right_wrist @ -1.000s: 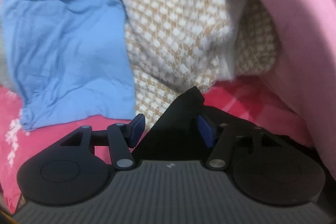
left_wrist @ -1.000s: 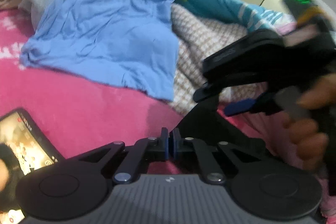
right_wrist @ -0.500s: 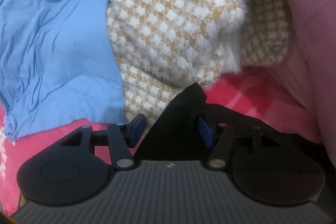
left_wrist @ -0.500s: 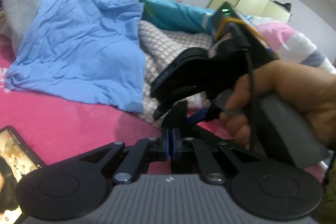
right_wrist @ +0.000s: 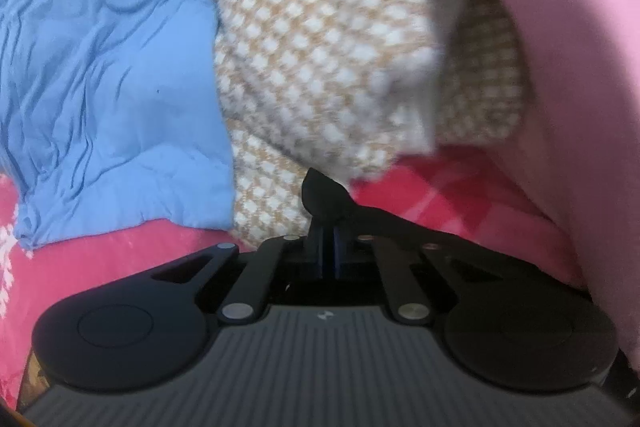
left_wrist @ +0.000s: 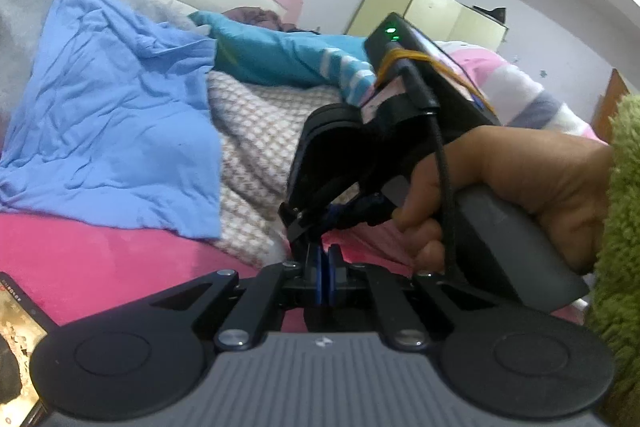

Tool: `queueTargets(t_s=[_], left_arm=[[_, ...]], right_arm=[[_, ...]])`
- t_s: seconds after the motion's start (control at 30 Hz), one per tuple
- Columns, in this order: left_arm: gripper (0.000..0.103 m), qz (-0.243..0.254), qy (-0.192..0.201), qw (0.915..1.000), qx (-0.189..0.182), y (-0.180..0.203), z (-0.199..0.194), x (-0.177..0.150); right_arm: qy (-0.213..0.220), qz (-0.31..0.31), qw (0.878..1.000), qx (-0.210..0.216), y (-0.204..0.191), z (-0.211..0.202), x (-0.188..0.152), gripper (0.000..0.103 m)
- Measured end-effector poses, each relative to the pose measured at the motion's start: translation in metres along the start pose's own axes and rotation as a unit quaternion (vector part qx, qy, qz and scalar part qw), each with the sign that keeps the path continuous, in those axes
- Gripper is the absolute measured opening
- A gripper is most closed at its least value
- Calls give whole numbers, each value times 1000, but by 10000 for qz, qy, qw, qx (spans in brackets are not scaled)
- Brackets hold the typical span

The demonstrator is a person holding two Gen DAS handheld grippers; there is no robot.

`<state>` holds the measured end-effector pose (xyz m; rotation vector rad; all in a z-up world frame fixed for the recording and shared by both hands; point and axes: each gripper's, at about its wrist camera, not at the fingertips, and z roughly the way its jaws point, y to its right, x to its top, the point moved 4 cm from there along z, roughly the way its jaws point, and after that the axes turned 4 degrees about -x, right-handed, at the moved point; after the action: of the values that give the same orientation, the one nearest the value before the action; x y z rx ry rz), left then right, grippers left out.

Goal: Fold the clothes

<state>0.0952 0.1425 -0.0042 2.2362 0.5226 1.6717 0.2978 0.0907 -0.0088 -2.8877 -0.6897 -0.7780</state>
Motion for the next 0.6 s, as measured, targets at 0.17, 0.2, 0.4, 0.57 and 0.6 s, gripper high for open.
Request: queueTargets(t_s=[0.17,0.2,0.4,0.57,0.6], left_arm=[[4,174,-52,9992,-368,14,-8,1],[4,219,-76,9987,-458,19,-10,1],[4,615,-182,9948,-792,48,-24,-5],[4,968,-326,9898,-992,71,-30,-21],[4,1051,-371,9884,-1035,76,-30,-25]], right_arm=[[496,416,9978,141,30,-34,-5,3],[610,535,9965,177,31,-39,-3,3],[1322,1105,9840,454,71,-87,-37,3],[1758,1651,9686,609,111,-112,-80,3],[1819,1758,9655,622,118,-114,-88,3]])
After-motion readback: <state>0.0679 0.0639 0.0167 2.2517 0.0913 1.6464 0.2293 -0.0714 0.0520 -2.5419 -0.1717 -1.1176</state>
